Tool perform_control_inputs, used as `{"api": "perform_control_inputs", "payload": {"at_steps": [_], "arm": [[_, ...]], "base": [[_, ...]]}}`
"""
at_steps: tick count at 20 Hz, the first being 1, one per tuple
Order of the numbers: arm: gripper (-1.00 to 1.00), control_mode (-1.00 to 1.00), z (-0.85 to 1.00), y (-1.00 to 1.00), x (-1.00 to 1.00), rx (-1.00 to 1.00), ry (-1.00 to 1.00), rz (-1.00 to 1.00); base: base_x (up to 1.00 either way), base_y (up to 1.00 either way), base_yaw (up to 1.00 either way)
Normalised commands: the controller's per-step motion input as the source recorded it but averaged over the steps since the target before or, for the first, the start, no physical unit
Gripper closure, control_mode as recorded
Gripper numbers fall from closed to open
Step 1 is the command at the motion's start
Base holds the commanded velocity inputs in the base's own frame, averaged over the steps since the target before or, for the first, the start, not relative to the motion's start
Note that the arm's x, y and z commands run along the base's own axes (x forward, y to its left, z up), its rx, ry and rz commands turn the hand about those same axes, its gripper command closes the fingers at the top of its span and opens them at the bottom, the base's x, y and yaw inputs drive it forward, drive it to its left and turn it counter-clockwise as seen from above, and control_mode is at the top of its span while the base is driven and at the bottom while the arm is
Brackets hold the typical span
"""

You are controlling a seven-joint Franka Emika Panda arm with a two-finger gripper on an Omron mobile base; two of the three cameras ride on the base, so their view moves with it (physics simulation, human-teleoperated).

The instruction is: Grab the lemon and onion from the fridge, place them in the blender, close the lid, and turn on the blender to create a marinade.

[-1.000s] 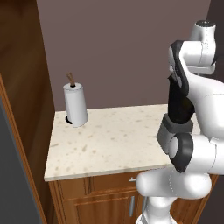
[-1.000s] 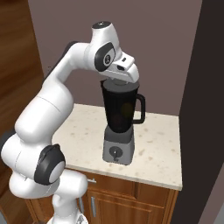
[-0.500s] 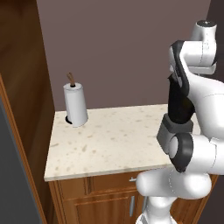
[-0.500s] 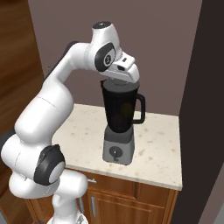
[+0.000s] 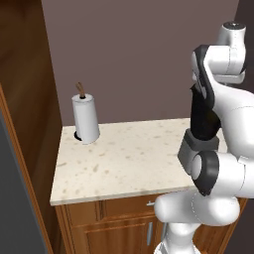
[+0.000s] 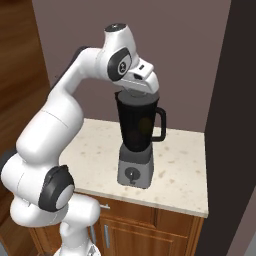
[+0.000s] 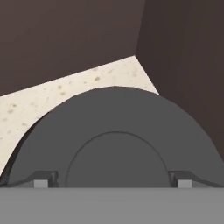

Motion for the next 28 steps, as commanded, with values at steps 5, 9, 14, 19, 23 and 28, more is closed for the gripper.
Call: {"api": "perform_control_inputs", "payload": {"at_steps": [5, 9, 14, 19, 23, 28], "arm": [[-1.0, -1.0, 0.24, 0.05, -0.05, 0.0, -0.02, 0.0], [-1.0, -1.0, 0.24, 0.0, -0.04, 0.0, -0.05, 0.0], [-1.0, -1.0, 0.08, 0.0, -0.07, 0.0, -0.05, 0.0], [-1.0, -1.0, 0.17, 0.0, -0.68, 0.0, -0.25, 0.03], [-1.0, -1.0, -0.2, 0.11, -1.0, 0.0, -0.28, 0.19], [-1.0, -1.0, -0.53, 0.06, -1.0, 0.0, -0.23, 0.28]], "base": [[0.0, 0.0, 0.0], [0.0, 0.0, 0.0], [0.0, 0.0, 0.0], [0.0, 0.0, 0.0], [0.0, 0.0, 0.0], [0.0, 0.0, 0.0]]}}
